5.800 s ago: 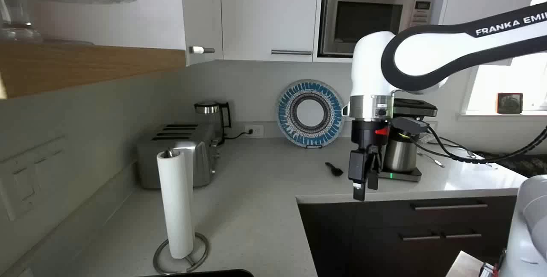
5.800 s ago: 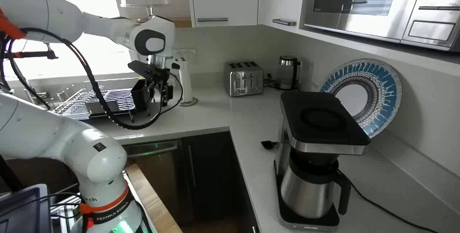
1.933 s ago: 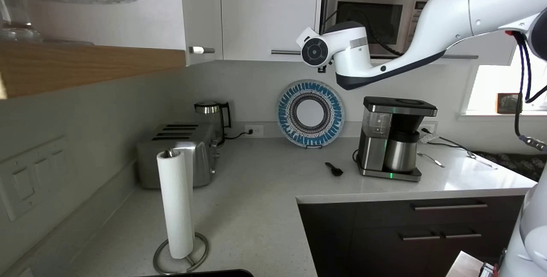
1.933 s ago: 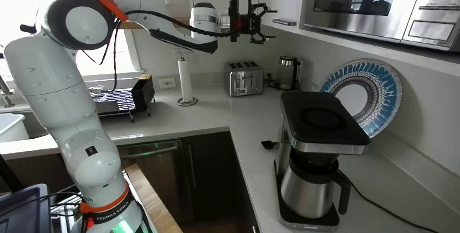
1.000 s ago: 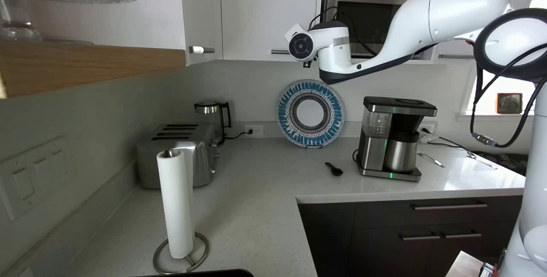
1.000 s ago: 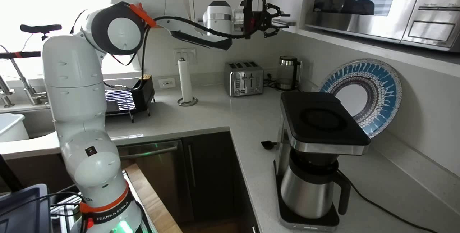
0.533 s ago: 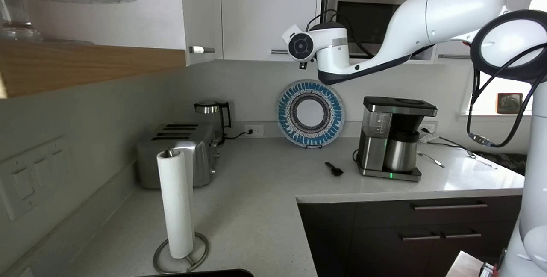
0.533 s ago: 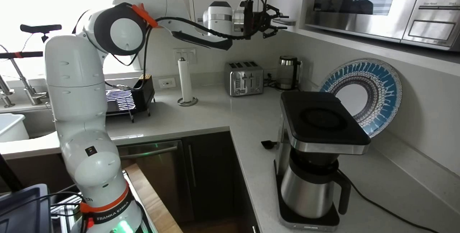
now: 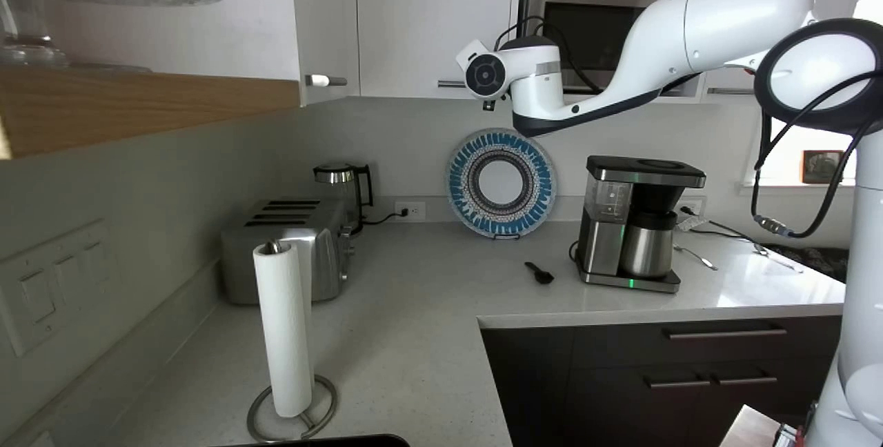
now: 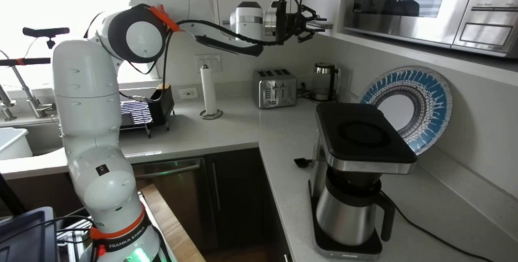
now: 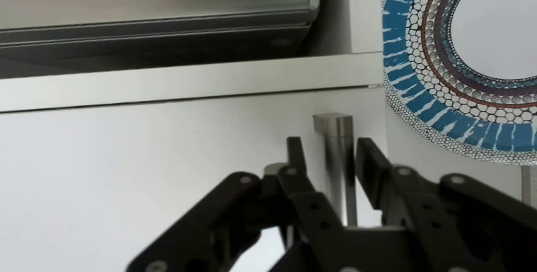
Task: Open the right cabinet door
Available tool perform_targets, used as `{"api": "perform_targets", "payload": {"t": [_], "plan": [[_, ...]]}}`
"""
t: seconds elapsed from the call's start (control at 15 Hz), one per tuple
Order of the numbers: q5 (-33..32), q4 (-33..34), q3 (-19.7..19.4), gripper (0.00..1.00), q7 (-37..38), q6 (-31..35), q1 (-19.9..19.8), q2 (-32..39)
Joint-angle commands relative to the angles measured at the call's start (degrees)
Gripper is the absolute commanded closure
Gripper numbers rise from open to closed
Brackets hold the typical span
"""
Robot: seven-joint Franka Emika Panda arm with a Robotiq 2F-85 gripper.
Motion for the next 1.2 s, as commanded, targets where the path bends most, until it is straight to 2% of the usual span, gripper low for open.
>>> {"api": "perform_targets", "payload": {"t": [0.0, 0.2, 0.53, 0.93, 1.13], "plan": [[-1.1, 0.9, -0.4, 0.81, 1.8, 1.6, -0.3, 1.1], [-1.9, 0.6, -0.5, 0.95, 2.2, 1.5, -0.3, 1.2], [2.4, -2.5, 0.4, 0.95, 0.1, 0.6, 0.2, -2.4], [7.5, -6.8, 2.8, 0.95, -3.0, -7.6, 3.2, -7.1], [8.0, -8.0, 5.2, 0.95, -2.4, -14.4, 5.7, -8.5]]}}
